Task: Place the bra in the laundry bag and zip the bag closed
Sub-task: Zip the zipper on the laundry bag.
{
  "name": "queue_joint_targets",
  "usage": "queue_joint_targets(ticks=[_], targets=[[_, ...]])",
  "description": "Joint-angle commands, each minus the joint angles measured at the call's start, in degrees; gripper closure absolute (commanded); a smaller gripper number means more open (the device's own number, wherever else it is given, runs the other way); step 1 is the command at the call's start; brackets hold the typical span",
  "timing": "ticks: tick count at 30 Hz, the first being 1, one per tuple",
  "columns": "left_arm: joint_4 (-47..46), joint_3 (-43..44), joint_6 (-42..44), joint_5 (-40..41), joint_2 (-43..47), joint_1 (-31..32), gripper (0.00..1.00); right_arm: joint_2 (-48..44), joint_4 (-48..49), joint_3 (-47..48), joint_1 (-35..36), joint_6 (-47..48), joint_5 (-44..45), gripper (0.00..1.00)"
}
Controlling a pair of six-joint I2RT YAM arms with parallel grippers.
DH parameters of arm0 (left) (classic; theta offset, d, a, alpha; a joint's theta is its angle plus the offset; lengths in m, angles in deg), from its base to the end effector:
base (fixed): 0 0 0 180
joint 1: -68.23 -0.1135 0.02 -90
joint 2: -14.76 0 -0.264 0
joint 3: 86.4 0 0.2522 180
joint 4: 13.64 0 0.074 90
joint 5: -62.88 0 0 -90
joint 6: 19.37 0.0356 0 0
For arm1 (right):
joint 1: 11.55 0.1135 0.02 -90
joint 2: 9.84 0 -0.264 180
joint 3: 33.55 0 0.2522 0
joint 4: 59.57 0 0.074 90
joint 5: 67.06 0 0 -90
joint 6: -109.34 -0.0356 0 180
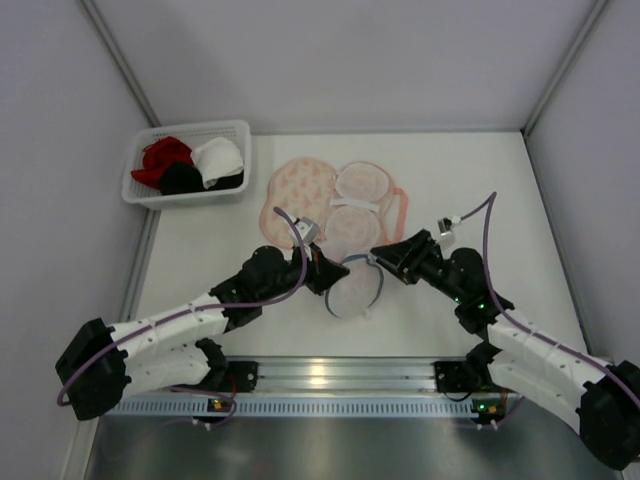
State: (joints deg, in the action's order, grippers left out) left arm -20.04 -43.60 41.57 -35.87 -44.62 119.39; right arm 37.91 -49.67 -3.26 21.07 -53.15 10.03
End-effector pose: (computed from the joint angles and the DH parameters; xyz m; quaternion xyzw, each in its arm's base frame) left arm 0.1430 -0.1862 0.2494 0.1946 0.7413 -0.4569 0.4516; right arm 0.1564 0.1096 0.2189 0.1852 0.7279 0.5713 0.3310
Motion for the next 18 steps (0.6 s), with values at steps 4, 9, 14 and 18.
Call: queue_joint_targets(ticks=[4, 9, 14, 18], targets=[[-5.15, 2.87, 1.02, -1.0, 0.84, 0.17, 1.0, -0.99, -3.36, 2.71, -0.1, 1.47, 1.49, 0.42], [-5.24, 3.31, 1.28, -1.26, 0.93, 0.17, 1.0, 2.88, 0.33, 2.27, 0.16, 0.51, -0.98, 0.43], [-5.33, 3.31, 0.93, -1.53, 0.93, 0.17, 1.0, 3.06, 3.67, 1.57, 0.25, -1.16, -0.81, 0.43], [-5.68, 2.96, 0.85, -1.53, 0.66, 0.26, 1.0, 3.23, 5.59, 2.36, 0.34, -1.95, -1.5, 0.43]])
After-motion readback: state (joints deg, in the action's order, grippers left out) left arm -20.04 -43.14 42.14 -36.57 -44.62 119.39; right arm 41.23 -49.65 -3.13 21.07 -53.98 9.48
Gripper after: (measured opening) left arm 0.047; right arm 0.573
